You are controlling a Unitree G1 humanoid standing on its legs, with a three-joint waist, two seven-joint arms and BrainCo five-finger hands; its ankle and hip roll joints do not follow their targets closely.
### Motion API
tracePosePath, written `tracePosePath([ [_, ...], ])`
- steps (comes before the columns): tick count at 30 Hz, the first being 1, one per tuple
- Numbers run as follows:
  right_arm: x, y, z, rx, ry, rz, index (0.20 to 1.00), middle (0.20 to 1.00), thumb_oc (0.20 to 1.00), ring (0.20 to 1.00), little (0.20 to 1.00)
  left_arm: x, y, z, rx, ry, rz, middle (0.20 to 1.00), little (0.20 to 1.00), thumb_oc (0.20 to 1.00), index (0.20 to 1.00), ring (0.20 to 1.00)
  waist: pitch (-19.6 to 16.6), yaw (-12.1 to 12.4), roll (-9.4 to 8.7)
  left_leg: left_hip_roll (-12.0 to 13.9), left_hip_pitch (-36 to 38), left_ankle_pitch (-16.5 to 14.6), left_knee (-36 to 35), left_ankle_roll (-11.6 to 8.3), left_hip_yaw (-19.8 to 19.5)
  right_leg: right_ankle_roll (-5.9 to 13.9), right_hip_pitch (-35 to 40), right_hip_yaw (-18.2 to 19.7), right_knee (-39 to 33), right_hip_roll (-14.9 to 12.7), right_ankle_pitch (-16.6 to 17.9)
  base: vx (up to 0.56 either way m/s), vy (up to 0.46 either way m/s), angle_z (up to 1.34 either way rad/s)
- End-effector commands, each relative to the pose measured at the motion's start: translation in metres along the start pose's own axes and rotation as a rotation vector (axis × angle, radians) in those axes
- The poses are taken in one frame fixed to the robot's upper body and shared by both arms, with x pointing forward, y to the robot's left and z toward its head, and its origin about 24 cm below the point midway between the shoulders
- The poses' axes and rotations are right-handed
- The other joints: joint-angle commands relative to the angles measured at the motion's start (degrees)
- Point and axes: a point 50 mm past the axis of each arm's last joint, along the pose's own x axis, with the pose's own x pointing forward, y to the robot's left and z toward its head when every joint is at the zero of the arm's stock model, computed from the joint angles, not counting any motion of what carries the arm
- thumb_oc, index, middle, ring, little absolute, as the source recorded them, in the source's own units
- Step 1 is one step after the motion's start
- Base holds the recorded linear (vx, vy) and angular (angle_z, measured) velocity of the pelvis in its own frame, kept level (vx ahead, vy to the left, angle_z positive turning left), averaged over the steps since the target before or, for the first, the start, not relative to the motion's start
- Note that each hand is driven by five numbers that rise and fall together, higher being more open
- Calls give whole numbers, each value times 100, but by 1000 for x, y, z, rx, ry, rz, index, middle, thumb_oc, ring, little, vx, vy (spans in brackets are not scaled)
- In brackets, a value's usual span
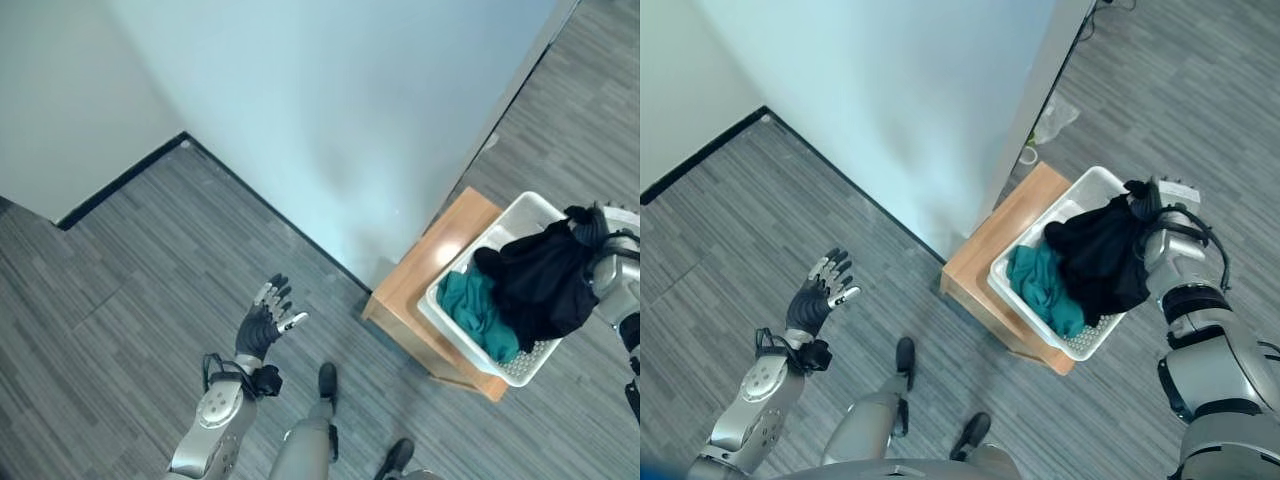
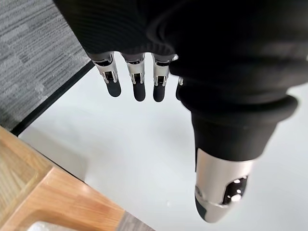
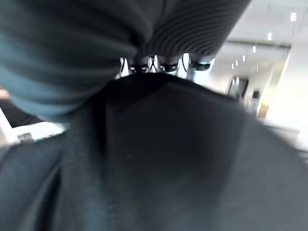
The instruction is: Pick up bed clothes into laundry basket.
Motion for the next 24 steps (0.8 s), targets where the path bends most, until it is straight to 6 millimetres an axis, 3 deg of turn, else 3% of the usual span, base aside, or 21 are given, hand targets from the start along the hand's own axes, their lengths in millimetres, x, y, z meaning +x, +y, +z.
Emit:
tracePosePath([
  [1,14,-35,7,44,1,-114,1000,1000,1000,1000,1000,6,-15,18,-45,-116,-79,1000,1000,1000,1000,1000,-213,64,133,790,460,-334,43,-913,416,235,-132,127,72,-282,205,20,48,-1],
  [3,11,-27,17,161,-23,-105,1000,1000,1000,1000,1000,9,-18,19,-44,-124,-85,1000,1000,1000,1000,1000,-248,-11,231,747,529,-383,43,-881,454,274,-75,142,72,-356,215,15,70,-4],
  [5,9,-27,19,166,-40,-105,1000,1000,1000,1000,1000,9,-18,19,-42,-124,-83,1000,1000,1000,1000,1000,-258,-28,246,735,578,-405,43,-869,473,290,-36,150,72,-376,221,6,47,-4],
  [7,4,-33,34,222,-128,-153,1000,1000,1000,1000,1000,12,-19,20,-44,-134,-69,1000,1000,1000,1000,1000,-301,-122,298,707,700,-466,43,-838,509,322,43,193,72,-429,238,13,74,-4],
  [10,-30,-31,62,446,-296,-218,1000,1000,1000,1000,1000,16,-22,19,-43,-140,-38,1000,1000,1000,1000,1000,-342,-376,408,659,907,-468,43,-719,658,322,140,208,72,-505,351,-1,96,0],
  [11,-55,-26,60,529,-335,-243,1000,1000,1000,1000,1000,16,-24,16,-44,-136,-21,1000,1000,1000,1000,1000,-406,-541,457,622,1075,-540,43,-669,701,321,230,264,72,-535,352,-18,74,-16],
  [13,-69,-21,57,566,-342,-237,1000,1000,1000,1000,1000,16,-25,14,-39,-129,-20,1000,1000,1000,1000,1000,-432,-597,467,616,1167,-565,43,-654,723,329,291,266,72,-549,347,29,27,-18],
  [14,-93,-4,60,663,-358,-179,1000,1000,1000,1000,1000,16,-29,13,-29,-127,-21,1000,1000,1000,1000,1000,-482,-766,499,613,1321,-626,43,-620,786,335,361,312,72,-576,349,19,23,-21],
  [15,-104,6,59,690,-355,-132,1000,1000,1000,1000,1000,15,-30,12,-20,-126,-20,1000,1000,1000,1000,1000,-497,-835,508,618,1387,-645,43,-610,819,348,404,332,72,-592,344,19,23,-29],
  [16,-104,6,58,690,-353,-131,1000,1000,1000,1000,1000,15,-30,12,-19,-124,-20,1000,1000,1000,1000,1000,-499,-829,504,616,1397,-647,43,-610,820,349,413,332,72,-594,343,3,11,-45],
  [18,-131,26,54,752,-343,-25,1000,1000,1000,1000,1000,13,-30,8,-7,-109,1,1000,1000,1000,1000,1000,-555,-988,528,626,1569,-696,43,-582,919,360,464,411,79,-614,345,-12,13,-47],
  [19,-132,26,53,752,-341,-24,1000,1000,1000,1000,1000,12,-31,7,-7,-107,1,1000,1000,1000,1000,1000,-560,-979,527,626,1574,-698,43,-582,921,360,469,413,78,-615,344,-12,14,-23],
  [20,-146,34,47,764,-328,18,1000,1000,1000,1000,1000,11,-29,2,0,-89,27,1000,1000,1000,1000,1000,-598,-1068,532,635,1696,-732,43,-572,963,350,535,444,98,-623,337,4,6,-16],
  [24,-158,40,35,715,-313,56,1000,1000,1000,1000,1000,9,-27,-2,13,-78,54,1000,1000,1000,1000,1000,-632,-1164,549,649,1873,-774,43,-571,1003,343,643,482,109,-606,322,2,-3,-7],
])
